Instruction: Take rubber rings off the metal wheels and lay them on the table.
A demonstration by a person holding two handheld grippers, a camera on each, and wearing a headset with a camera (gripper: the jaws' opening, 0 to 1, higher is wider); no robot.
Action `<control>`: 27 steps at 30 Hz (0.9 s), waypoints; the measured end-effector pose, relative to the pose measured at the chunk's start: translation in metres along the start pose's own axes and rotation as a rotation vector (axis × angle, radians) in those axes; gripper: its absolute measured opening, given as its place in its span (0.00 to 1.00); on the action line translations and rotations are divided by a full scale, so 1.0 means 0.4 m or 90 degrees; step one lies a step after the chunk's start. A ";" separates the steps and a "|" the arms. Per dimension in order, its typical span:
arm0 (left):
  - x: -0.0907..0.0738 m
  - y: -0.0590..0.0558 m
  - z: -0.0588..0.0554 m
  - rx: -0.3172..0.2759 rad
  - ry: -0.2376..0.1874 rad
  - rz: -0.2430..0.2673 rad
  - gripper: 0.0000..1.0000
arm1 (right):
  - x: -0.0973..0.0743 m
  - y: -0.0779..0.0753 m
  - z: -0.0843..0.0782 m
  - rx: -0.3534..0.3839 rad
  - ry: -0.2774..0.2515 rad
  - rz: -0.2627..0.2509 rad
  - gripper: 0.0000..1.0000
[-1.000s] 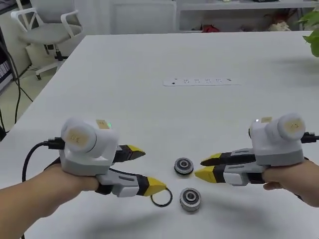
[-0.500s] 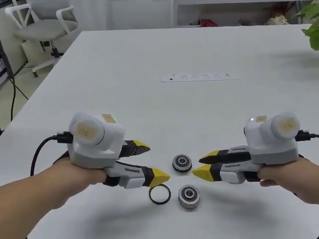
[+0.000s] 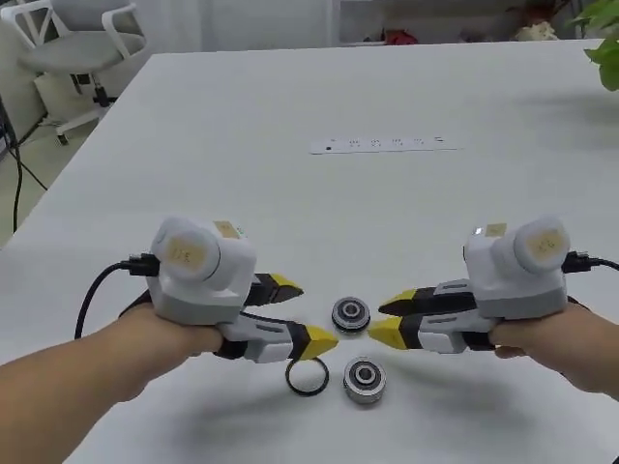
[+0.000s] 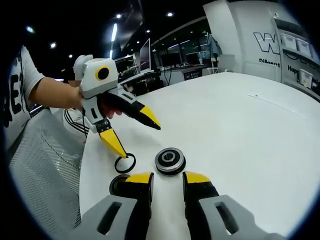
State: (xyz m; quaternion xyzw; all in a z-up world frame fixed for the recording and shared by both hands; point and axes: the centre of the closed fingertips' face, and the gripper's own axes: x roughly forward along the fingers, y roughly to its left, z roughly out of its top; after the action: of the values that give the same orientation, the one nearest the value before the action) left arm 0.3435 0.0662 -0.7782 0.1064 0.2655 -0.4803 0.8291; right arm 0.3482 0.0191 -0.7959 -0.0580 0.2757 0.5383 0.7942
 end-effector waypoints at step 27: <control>0.085 -0.002 0.029 0.008 -0.003 -0.013 0.32 | 0.004 0.002 -0.013 0.004 -0.005 0.003 0.20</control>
State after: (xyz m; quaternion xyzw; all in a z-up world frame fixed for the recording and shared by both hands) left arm 0.3601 0.0357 -0.7868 0.1079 0.2618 -0.4905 0.8241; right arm 0.3461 0.0186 -0.8007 -0.0526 0.2748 0.5395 0.7942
